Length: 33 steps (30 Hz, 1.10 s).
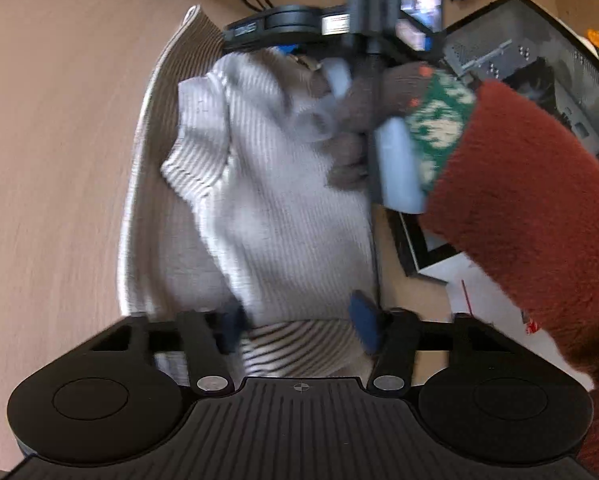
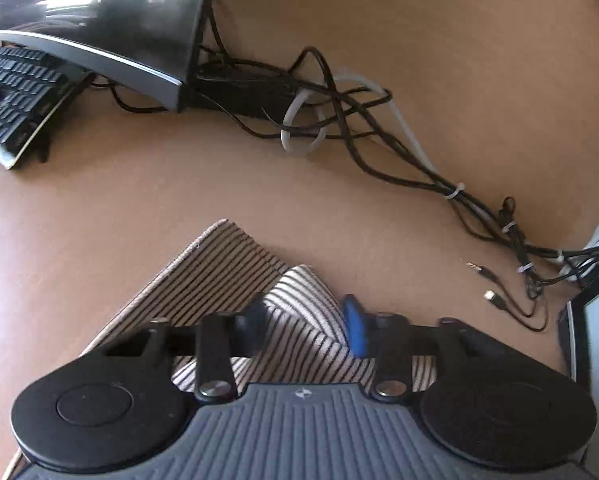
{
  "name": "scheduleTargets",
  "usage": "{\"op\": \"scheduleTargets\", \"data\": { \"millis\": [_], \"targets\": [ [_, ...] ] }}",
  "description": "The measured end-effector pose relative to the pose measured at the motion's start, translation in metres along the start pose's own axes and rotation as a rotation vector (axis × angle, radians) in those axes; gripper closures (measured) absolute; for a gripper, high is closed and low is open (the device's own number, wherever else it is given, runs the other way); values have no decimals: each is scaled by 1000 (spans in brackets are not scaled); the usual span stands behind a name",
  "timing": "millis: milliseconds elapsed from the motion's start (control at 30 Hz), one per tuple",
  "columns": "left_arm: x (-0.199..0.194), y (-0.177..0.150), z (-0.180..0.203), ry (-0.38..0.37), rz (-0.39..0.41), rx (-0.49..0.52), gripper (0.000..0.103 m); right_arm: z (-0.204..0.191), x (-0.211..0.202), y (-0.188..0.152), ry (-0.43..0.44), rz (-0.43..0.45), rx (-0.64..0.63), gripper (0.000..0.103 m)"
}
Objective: Fold clothes
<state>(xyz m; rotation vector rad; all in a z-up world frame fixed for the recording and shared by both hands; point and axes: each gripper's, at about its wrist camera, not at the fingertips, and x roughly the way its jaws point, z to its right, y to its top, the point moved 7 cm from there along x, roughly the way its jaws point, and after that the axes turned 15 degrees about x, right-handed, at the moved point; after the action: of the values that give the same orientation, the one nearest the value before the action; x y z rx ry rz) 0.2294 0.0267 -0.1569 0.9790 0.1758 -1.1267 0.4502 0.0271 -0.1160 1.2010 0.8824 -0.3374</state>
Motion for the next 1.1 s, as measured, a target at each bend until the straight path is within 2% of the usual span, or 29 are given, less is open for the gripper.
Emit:
{"op": "scheduleTargets", "data": {
  "millis": [33, 67, 133, 200, 367, 500, 567, 667, 767, 867, 967, 1000, 1033, 1100],
  "targets": [
    [2, -2, 0, -2, -8, 0, 68, 2, -7, -1, 1, 14, -21, 82],
    [1, -2, 1, -5, -10, 3, 70, 5, -18, 0, 8, 32, -22, 85],
    [-1, -2, 3, -11, -12, 9, 81, 13, -39, 4, 21, 69, -21, 87],
    [-3, 0, 11, -11, -1, 39, 85, 21, -61, 7, 34, 109, -16, 88],
    [-18, 11, 33, -8, 42, 111, 87, 40, -114, 21, 63, 197, 34, 91],
    [-52, 21, 48, 12, 108, 167, 88, 38, -136, 40, 99, 253, 42, 95],
    [-57, 22, 45, 30, 114, 158, 88, 27, -133, 48, 120, 261, 24, 96],
    [-51, 11, 24, 76, 74, 118, 88, 5, -103, 46, 122, 223, -28, 96],
    [-36, 2, 9, 104, 27, 88, 87, -14, -59, 32, 103, 150, -63, 96],
    [-33, -3, 4, 106, 13, 78, 85, -28, -26, 18, 96, 78, -77, 95],
    [-39, -4, 3, 103, 9, 79, 81, -28, -16, 13, 89, 50, -68, 93],
    [-43, -2, 4, 100, 15, 81, 81, -26, -19, 14, 99, 52, -51, 86],
    [-52, -1, 5, 97, 26, 90, 80, -19, -28, 17, 110, 63, -14, 72],
    [-62, 7, 9, 91, 46, 111, 79, -4, -50, 20, 127, 106, 37, 56]
  ]
}}
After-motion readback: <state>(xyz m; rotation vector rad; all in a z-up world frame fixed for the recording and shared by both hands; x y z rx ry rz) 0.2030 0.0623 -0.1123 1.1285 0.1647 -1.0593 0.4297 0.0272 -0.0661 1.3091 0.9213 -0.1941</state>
